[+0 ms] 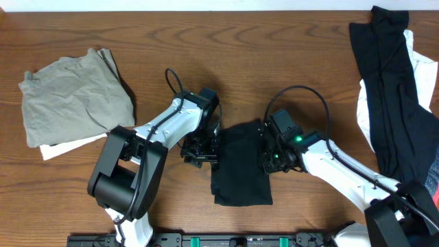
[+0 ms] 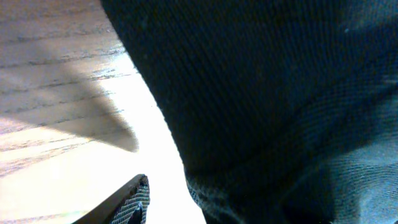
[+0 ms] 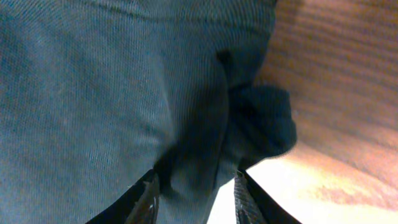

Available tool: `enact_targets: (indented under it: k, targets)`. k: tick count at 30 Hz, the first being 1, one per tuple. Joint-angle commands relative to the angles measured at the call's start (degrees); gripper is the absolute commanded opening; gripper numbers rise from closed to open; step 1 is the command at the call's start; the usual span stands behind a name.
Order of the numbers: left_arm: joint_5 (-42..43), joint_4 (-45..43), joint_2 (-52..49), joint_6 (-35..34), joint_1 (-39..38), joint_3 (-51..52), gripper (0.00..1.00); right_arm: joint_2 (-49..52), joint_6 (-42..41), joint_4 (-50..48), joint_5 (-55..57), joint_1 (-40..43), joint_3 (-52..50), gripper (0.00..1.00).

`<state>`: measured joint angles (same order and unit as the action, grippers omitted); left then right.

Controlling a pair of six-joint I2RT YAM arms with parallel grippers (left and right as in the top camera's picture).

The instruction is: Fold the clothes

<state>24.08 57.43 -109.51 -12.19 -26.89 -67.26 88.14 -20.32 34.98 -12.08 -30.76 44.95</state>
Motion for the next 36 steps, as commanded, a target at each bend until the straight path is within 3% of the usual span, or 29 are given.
enact_targets:
  k: [1, 7, 10, 17, 36]
  targets:
    - [0.55, 0.17, -0.48, -0.52, 0.2, -0.46, 0.54, 0.66, 0.2, -1.14, -0.79, -0.04, -0.07, 0.36]
    - [0.57, 0.17, -0.48, -0.52, 0.2, -0.46, 0.54, 0.66, 0.22, -1.38, -1.46, -0.04, -0.07, 0.15]
    - [0.57, 0.2, -0.48, -0.52, 0.2, -0.46, 0.54, 0.66, 0.2, -1.33, -1.7, -0.07, -0.07, 0.12]
    - [0.55, 0.17, -0.48, -0.52, 0.2, -0.46, 0.54, 0.63, -1.73, -1.07, 3.1, 0.5, -0.07, 0.34]
    - [0.55, 0.17, -0.48, -0.52, 0.2, -0.46, 0.54, 0.7, -2.38, -1.36, 1.14, 2.99, -0.07, 0.45]
